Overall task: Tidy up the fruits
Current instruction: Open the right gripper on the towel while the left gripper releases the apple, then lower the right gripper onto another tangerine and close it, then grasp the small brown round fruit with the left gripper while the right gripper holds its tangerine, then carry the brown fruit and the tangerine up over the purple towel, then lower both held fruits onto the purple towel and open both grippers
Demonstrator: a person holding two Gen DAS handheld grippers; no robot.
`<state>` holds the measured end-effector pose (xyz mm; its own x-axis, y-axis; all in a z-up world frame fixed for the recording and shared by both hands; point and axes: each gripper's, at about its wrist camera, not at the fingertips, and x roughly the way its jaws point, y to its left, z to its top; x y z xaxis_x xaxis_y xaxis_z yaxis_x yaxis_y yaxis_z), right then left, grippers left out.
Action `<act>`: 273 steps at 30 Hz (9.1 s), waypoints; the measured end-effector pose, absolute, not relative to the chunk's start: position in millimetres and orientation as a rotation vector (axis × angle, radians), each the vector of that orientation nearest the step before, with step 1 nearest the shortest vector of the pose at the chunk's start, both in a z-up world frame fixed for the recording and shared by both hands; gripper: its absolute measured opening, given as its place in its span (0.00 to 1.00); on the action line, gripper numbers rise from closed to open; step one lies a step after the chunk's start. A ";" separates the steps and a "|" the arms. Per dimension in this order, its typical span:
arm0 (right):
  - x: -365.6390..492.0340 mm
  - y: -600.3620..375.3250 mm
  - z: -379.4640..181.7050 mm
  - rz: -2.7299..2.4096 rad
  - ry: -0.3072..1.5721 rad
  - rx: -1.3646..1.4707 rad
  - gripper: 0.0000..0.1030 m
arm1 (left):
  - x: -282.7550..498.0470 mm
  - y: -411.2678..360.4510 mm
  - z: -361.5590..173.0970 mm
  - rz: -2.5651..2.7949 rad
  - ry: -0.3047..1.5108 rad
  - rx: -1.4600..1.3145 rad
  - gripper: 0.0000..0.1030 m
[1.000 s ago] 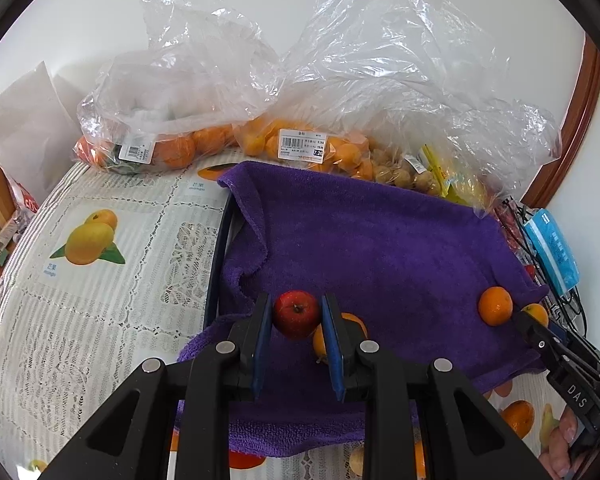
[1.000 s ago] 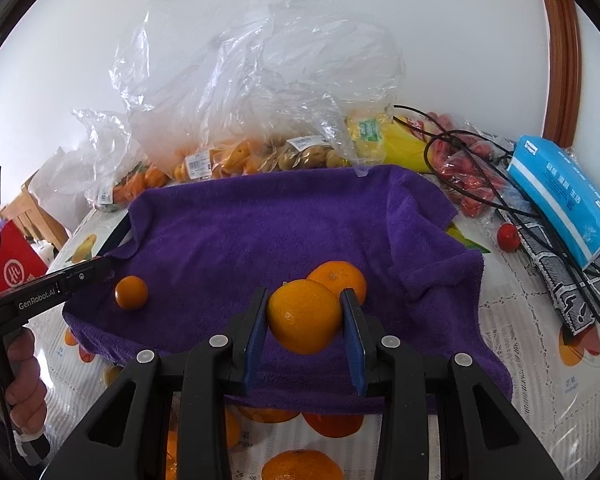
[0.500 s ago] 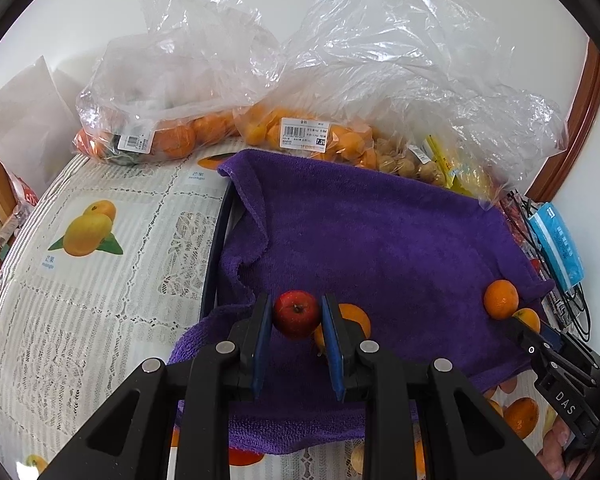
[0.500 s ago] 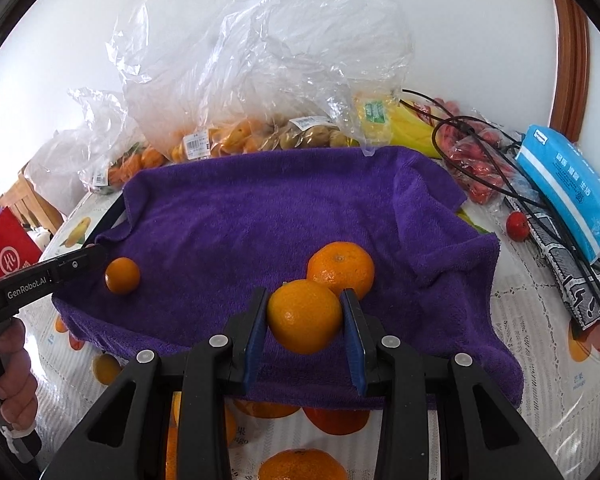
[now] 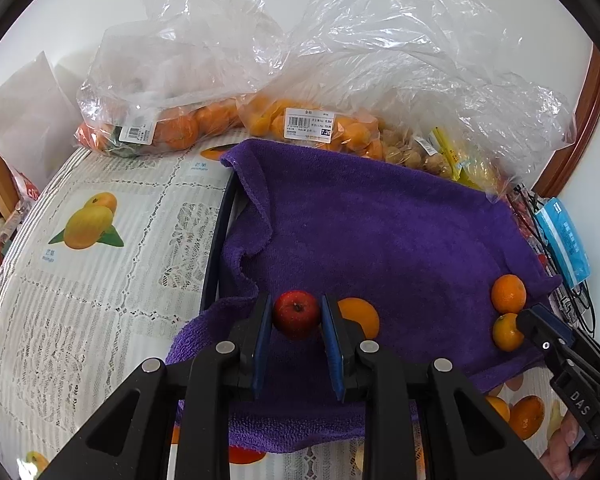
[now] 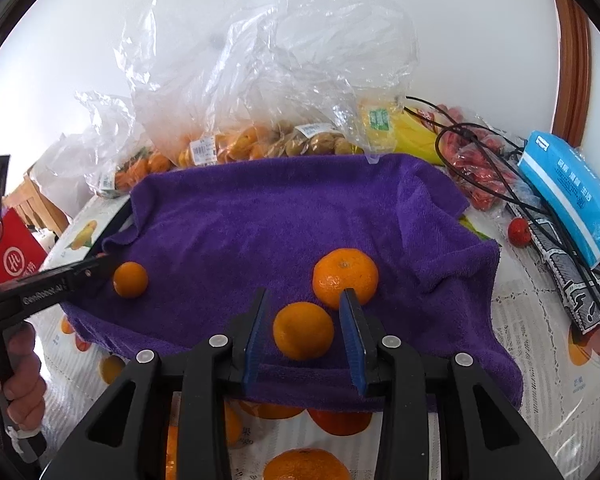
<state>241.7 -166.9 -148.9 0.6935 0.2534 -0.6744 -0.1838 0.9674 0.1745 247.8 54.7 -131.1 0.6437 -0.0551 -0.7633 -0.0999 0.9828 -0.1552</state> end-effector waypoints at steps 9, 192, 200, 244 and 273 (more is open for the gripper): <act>239.7 -170.7 -139.8 0.238 0.726 0.122 0.62 | 247.9 51.8 -130.2 0.011 0.878 -0.178 0.30; 247.6 -176.3 -131.4 0.148 0.696 0.091 0.42 | 239.2 54.5 -106.9 -0.099 0.764 -0.215 0.22; 250.1 -173.9 -136.2 0.137 0.720 0.080 0.42 | 241.3 56.2 -108.7 -0.097 0.776 -0.233 0.23; 258.8 -169.0 -150.5 0.088 0.807 -0.008 0.42 | 253.2 51.8 -125.9 -0.078 0.865 -0.227 0.23; 252.6 -162.6 -145.1 0.113 0.739 -0.032 0.58 | 245.1 37.8 -124.1 -0.118 0.834 -0.169 0.53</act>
<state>252.6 -162.6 -145.1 0.7331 0.0918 -0.6739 -0.1141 0.9934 0.0112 245.1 37.8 -124.1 0.6667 -0.1701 -0.7256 0.0374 0.9800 -0.1954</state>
